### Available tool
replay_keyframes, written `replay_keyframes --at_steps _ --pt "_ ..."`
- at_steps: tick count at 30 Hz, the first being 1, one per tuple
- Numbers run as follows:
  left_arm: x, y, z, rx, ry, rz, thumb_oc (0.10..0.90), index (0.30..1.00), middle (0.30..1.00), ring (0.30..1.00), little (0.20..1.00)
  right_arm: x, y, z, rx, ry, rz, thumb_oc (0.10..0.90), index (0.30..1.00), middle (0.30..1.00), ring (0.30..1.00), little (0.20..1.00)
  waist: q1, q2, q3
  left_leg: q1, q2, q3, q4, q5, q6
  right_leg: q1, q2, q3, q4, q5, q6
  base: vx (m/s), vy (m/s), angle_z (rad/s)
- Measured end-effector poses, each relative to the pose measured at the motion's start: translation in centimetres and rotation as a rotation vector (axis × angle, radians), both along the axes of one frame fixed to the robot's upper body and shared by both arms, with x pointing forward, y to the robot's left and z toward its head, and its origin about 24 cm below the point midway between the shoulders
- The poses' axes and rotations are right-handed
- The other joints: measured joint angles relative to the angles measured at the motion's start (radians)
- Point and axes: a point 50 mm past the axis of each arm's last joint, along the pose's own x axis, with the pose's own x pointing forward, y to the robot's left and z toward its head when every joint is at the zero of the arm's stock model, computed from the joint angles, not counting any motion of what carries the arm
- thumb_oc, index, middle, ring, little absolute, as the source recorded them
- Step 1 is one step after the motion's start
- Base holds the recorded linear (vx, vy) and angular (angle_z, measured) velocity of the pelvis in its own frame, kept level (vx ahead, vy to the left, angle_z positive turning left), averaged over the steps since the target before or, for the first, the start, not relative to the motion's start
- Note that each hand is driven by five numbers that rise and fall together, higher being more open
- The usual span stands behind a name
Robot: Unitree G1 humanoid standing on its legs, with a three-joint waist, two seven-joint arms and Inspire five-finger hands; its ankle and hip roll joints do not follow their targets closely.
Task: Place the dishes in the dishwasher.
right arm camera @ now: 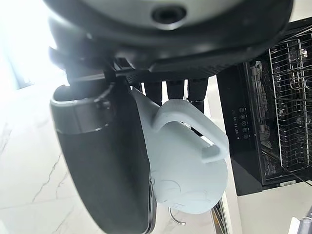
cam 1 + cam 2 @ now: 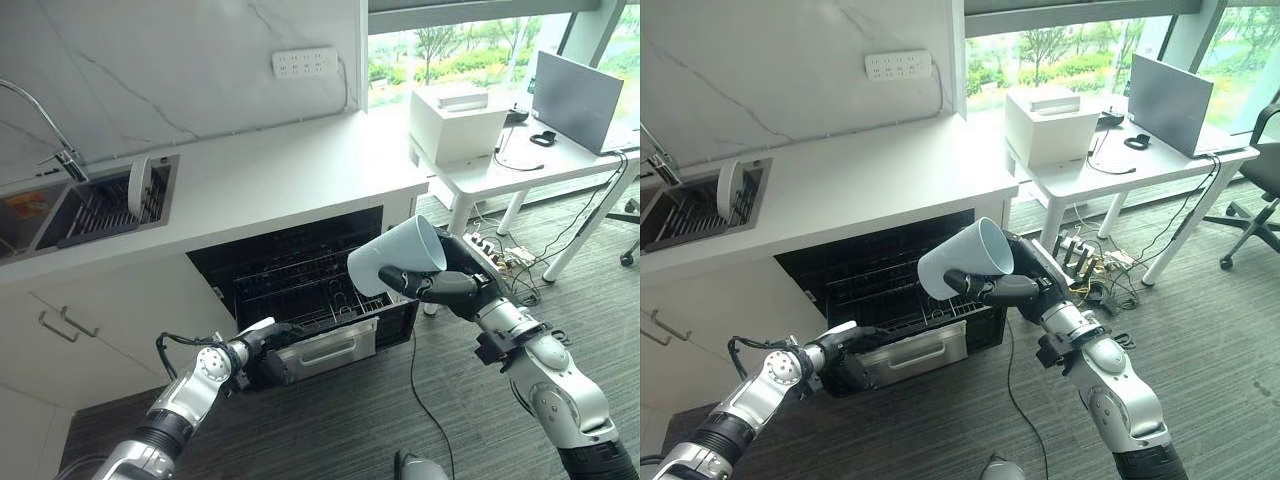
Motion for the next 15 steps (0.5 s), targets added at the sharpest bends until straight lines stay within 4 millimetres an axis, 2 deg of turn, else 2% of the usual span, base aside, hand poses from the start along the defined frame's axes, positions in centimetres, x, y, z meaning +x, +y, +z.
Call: replay_keyframes --at_steps 6,9,15 --pt "-0.5 -1.0 -2.0 -0.038 0.150 0.032 0.800 0.900 0.900 0.900 0.900 -0.1 0.8 -0.6 -0.004 0.032 0.032 0.400 0.300 0.300 0.300 0.300 -0.005 0.011 -0.059 0.001 -0.001 0.003 -0.001 -0.009 0.006 0.007 0.002 0.001 -0.015 -0.001 0.002 0.00 0.000 0.00" --pt "-0.1 -1.2 -2.0 -0.054 0.209 0.033 0.800 0.900 0.900 0.900 0.900 -0.3 1.6 -1.1 -0.008 0.056 0.075 0.400 0.300 0.300 0.300 0.300 -0.006 0.021 -0.069 0.000 -0.002 0.006 -0.002 -0.010 0.007 0.009 0.003 0.005 -0.023 0.007 0.011 0.00 0.000 0.00" --pt "-0.5 -1.2 -1.3 -0.094 0.308 -0.036 0.800 0.900 0.900 0.900 0.900 -0.4 1.7 -1.3 -0.014 0.067 0.088 0.400 0.300 0.300 0.300 0.300 -0.004 0.024 -0.071 0.001 -0.003 0.007 -0.009 -0.007 0.004 0.014 0.002 0.003 -0.034 0.017 0.005 -0.02 0.005 0.01"
